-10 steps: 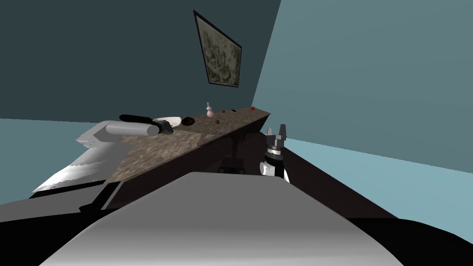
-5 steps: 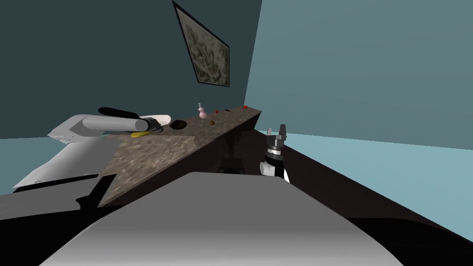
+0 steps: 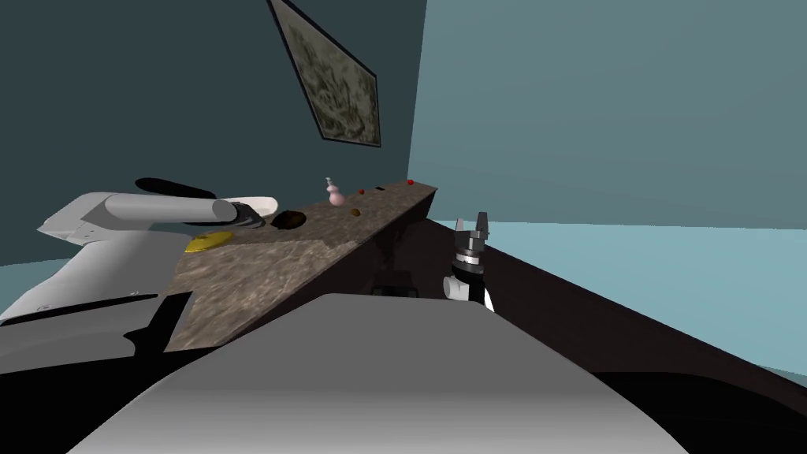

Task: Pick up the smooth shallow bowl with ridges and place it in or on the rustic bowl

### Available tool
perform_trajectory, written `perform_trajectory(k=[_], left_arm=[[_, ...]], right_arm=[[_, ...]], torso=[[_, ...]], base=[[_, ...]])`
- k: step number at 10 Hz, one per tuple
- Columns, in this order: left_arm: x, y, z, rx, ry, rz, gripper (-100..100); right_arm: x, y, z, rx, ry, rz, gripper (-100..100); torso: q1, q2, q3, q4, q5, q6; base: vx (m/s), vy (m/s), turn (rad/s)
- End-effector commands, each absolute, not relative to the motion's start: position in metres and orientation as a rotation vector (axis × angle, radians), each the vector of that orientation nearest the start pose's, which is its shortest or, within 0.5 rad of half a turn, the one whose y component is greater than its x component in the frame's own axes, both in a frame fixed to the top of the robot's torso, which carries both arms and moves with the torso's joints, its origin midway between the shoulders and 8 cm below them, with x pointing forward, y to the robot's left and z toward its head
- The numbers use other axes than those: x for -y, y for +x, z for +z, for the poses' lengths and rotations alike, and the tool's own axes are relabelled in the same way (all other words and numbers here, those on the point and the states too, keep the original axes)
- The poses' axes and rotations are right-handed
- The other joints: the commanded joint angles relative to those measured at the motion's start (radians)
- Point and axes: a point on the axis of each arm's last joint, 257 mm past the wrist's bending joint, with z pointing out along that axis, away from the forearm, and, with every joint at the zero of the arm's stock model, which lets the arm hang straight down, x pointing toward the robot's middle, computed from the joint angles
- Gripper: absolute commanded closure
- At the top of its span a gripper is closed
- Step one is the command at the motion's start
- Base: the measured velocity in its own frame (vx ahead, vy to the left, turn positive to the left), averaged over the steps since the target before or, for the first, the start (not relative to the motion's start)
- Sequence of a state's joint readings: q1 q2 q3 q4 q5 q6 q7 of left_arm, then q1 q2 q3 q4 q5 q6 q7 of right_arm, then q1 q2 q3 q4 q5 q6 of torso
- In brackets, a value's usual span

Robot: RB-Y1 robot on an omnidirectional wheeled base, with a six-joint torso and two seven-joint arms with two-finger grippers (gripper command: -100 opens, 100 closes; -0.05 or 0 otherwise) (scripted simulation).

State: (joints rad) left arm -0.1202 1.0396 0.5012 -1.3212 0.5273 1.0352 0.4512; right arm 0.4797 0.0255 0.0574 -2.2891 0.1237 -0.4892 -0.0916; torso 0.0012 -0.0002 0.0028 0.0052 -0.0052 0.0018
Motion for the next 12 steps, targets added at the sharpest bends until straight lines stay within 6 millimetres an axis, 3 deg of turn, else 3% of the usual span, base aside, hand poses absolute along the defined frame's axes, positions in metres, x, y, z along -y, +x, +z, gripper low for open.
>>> perform_trajectory(k=[1, 6, 11, 12], left_arm=[[-0.759, 0.397, -0.116, -0.688, -2.129, -0.47, 100], [-0.792, 0.356, -0.146, -0.501, -2.28, -0.421, 100], [-0.797, 0.346, -0.155, -0.456, -2.317, -0.409, 100], [-0.798, 0.345, -0.155, -0.455, -2.318, -0.409, -100]], right_arm=[[0.246, 0.349, 0.033, -0.631, 0.627, 1.377, 0], [0.246, 0.349, 0.032, -0.632, 0.627, 1.377, 0], [0.246, 0.349, 0.032, -0.632, 0.627, 1.377, 0], [0.246, 0.349, 0.032, -0.631, 0.627, 1.377, 0]], torso=[[0.0, 0.0, 0.0, 0.0, 0.0, 0.0], [0.005, -0.003, -0.001, 0.0, 0.001, 0.001], [0.0, 0.0, 0.001, 0.002, -0.001, -0.002], [-0.004, 0.002, 0.002, 0.002, -0.001, -0.003]], base=[[0.033, 0.095, -0.29], [0.044, 0.149, -0.295], [0.024, 0.093, -0.088], [0.003, 0.009, 0.002]])
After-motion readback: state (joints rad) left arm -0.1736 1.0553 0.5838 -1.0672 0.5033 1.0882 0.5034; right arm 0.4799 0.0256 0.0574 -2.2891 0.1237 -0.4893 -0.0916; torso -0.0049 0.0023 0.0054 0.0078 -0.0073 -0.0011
